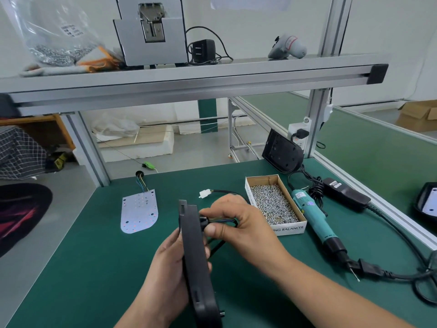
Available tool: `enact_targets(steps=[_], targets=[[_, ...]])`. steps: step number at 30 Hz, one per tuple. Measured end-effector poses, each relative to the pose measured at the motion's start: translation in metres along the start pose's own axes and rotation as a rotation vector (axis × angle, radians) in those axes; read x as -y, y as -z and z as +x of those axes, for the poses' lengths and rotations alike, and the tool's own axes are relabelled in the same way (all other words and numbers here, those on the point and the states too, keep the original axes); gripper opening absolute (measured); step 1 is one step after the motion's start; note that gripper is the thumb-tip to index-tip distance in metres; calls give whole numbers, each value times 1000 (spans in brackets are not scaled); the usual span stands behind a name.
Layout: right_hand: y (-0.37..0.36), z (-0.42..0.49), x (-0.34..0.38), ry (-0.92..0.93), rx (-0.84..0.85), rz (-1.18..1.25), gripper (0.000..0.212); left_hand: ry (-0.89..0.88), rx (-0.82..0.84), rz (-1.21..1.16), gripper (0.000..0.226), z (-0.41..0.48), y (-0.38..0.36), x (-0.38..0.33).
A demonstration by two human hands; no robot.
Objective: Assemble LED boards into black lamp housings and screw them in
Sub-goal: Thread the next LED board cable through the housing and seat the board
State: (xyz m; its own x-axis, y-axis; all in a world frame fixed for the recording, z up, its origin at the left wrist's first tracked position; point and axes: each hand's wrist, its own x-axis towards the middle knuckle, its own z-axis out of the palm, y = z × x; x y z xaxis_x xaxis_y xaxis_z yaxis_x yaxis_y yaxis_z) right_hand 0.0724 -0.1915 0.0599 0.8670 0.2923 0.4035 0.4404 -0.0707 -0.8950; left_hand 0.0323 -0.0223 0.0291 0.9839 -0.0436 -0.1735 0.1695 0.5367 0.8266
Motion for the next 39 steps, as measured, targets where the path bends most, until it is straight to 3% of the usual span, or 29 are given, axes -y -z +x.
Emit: enact_targets(steps=[4, 8, 13, 22, 36, 39], targets=[[13, 8, -2, 27, 37, -162, 20, -83, 50, -13, 33, 2, -2, -2], [33, 9, -1, 22, 142, -159, 25, -107, 43, 69, 37, -1, -1, -6], [48, 5, 1, -292, 194, 143, 41, -144, -22, 179, 22, -2, -5, 0], [41, -1, 4, -284, 164, 48, 34, -147, -88, 332, 14, -7, -9, 1], [36, 6, -14, -436, 206, 140, 44, -111, -117, 374, 14, -5, -4, 3], [44, 11, -13, -400, 255, 99, 58, -87, -109, 358, 9, -4, -5, 4]])
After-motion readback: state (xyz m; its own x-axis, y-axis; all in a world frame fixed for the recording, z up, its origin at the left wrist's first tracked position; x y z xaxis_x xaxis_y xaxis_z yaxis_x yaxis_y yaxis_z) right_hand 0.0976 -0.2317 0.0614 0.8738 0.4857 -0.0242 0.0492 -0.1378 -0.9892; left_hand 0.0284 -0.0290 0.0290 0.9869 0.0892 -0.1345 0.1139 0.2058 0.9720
